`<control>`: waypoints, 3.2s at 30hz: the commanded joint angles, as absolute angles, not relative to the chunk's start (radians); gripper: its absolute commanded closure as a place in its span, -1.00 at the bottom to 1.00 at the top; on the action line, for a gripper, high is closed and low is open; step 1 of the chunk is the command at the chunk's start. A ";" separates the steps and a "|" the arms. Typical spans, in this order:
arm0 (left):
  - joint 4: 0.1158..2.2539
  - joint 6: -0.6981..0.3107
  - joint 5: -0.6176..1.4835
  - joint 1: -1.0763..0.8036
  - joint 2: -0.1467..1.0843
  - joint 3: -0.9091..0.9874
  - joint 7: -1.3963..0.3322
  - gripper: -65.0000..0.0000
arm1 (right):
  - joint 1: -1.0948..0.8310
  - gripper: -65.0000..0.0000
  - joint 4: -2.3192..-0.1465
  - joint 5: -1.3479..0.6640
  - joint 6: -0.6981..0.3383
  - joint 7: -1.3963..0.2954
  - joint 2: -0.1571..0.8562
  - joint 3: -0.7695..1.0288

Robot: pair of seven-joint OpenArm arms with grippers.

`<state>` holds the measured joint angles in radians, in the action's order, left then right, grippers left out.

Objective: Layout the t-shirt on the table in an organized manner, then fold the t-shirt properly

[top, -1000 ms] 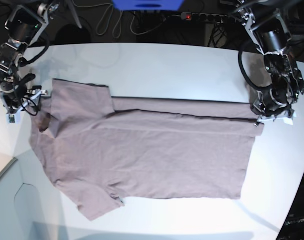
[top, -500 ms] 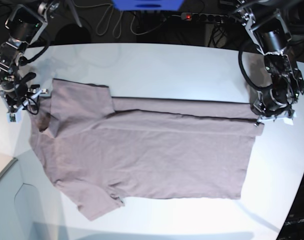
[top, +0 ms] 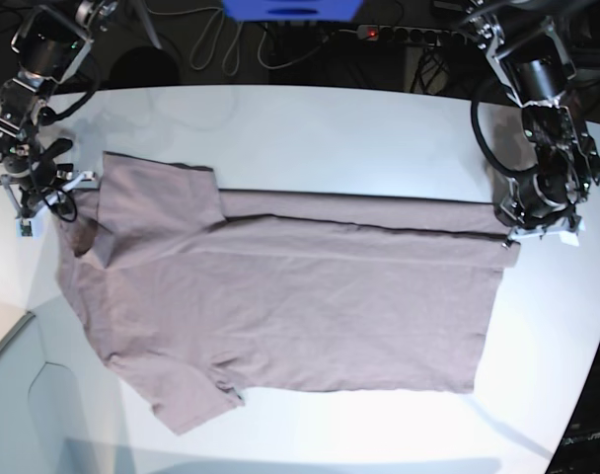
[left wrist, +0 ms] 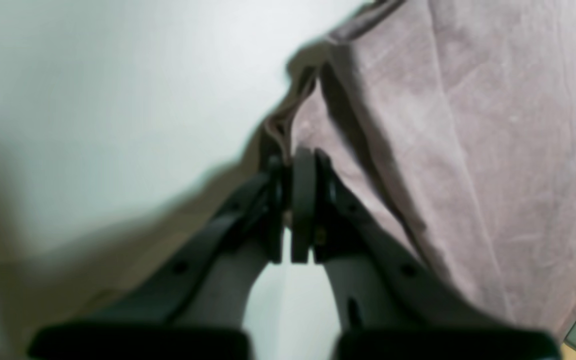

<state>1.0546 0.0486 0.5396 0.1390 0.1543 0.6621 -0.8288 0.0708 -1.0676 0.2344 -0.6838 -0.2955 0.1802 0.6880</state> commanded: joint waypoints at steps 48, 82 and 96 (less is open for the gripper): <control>1.237 0.058 0.527 -0.068 0.202 0.665 -0.851 1.00 | -0.084 1.00 -1.090 0.225 -0.698 -0.285 0.193 0.694; 1.357 0.058 0.527 -0.220 0.199 0.676 -0.848 1.00 | -0.182 1.00 -1.089 0.225 -0.698 -0.206 0.191 0.696; 1.356 0.058 0.527 -0.220 0.196 0.719 -0.848 1.00 | -0.183 1.00 -1.089 0.225 -0.698 -0.206 0.189 0.696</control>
<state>1.3472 0.0387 0.5575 -0.2184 0.1791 0.7074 -0.8635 -0.1619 -1.0973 0.1482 -0.6918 -0.1028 0.1822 0.6918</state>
